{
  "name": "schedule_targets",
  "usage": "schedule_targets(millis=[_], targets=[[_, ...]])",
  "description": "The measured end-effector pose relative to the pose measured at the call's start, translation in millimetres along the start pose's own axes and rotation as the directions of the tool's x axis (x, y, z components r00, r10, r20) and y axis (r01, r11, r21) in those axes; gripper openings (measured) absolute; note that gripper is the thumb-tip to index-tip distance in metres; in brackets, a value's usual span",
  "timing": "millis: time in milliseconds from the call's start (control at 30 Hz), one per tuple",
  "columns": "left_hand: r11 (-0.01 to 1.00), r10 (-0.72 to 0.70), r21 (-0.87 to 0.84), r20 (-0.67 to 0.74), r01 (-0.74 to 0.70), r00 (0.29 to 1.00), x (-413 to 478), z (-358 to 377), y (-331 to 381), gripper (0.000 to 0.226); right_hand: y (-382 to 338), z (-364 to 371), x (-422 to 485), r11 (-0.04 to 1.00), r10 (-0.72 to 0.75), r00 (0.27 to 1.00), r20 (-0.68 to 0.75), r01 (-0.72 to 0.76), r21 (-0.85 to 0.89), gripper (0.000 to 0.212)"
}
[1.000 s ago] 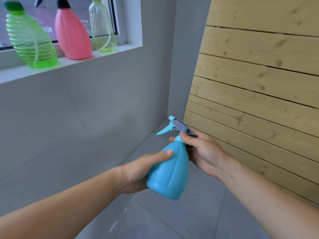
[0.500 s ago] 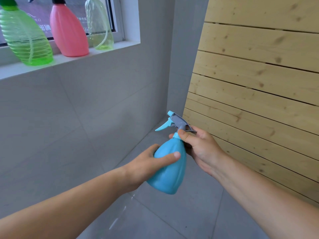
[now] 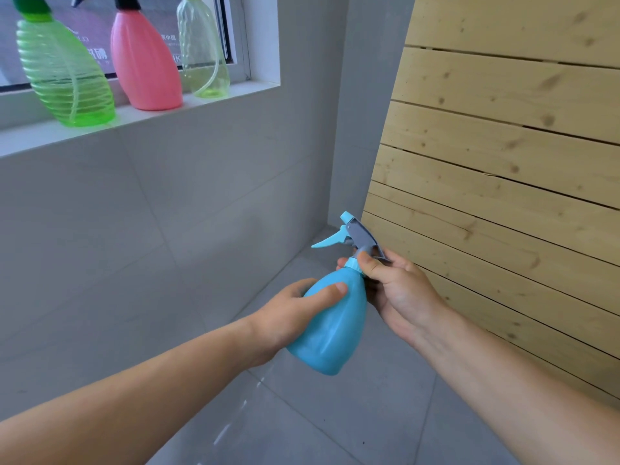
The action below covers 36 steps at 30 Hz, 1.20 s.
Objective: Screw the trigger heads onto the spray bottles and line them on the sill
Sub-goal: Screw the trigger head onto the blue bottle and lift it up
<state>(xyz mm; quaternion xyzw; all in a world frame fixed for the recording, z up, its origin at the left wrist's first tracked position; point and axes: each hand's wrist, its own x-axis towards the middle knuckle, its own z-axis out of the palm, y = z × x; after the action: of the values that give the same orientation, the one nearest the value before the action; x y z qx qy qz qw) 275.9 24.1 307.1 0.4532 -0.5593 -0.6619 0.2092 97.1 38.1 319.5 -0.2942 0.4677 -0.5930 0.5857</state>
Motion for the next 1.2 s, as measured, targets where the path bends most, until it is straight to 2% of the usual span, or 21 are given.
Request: schedule_targets(millis=[133, 267, 333, 433, 567, 633, 733, 833, 1033, 1200], targets=[[0.998, 0.006, 0.069, -0.049, -0.003, 0.999, 2.4, 1.8, 1.0, 0.062, 1.2, -1.4, 0.4, 1.0, 0.015, 1.0, -0.013, -0.015, 0.007, 0.022], [0.998, -0.001, 0.058, -0.03, 0.003, 1.0, 0.8, -5.8, 7.4, 0.064, -4.4, 3.3, 3.6, 1.0, 0.02, 0.999, 0.045, -0.02, 0.012, 0.026], [0.999, 0.025, 0.026, -0.041, -0.024, 0.999, -2.9, -12.0, 13.2, 0.066, -8.1, 8.3, 2.1, 0.999, -0.011, 0.996, 0.085, 0.014, -0.042, 0.037], [0.995, 0.085, -0.042, -0.145, -0.092, 0.986, -12.7, -27.5, 25.2, 0.063, -9.5, 19.0, -5.0, 0.982, -0.05, 0.99, 0.136, 0.073, -0.174, 0.053], [0.969, 0.132, -0.172, -0.256, -0.179, 0.958, -31.4, -55.7, 43.5, 0.063, -10.8, 51.7, -18.8, 0.934, -0.073, 0.954, 0.29, 0.168, -0.315, 0.037], [0.947, 0.175, -0.21, -0.292, -0.242, 0.94, -46.5, -71.1, 53.4, 0.059, -17.3, 77.9, -24.4, 0.918, -0.087, 0.921, 0.379, 0.222, -0.328, 0.04], [0.903, 0.287, -0.209, -0.355, -0.375, 0.89, -72.5, -96.9, 69.9, 0.059, -32.4, 119.7, -25.2, 0.865, -0.152, 0.853, 0.5, 0.359, -0.35, 0.056], [0.854, 0.411, -0.128, -0.43, -0.505, 0.804, -106.4, -131.8, 90.2, 0.055, -50.3, 169.4, -19.4, 0.817, -0.213, 0.805, 0.553, 0.457, -0.35, 0.07], [0.832, 0.487, 0.059, -0.555, -0.552, 0.674, -163.7, -201.7, 126.7, 0.065, -70.5, 268.2, 3.3, 0.756, -0.293, 0.706, 0.644, 0.584, -0.297, 0.047], [0.84, 0.496, 0.157, -0.611, -0.52, 0.617, -185.8, -247.5, 132.8, 0.043, -66.3, 333.5, 17.8, 0.748, -0.275, 0.677, 0.683, 0.597, -0.29, 0.046]])
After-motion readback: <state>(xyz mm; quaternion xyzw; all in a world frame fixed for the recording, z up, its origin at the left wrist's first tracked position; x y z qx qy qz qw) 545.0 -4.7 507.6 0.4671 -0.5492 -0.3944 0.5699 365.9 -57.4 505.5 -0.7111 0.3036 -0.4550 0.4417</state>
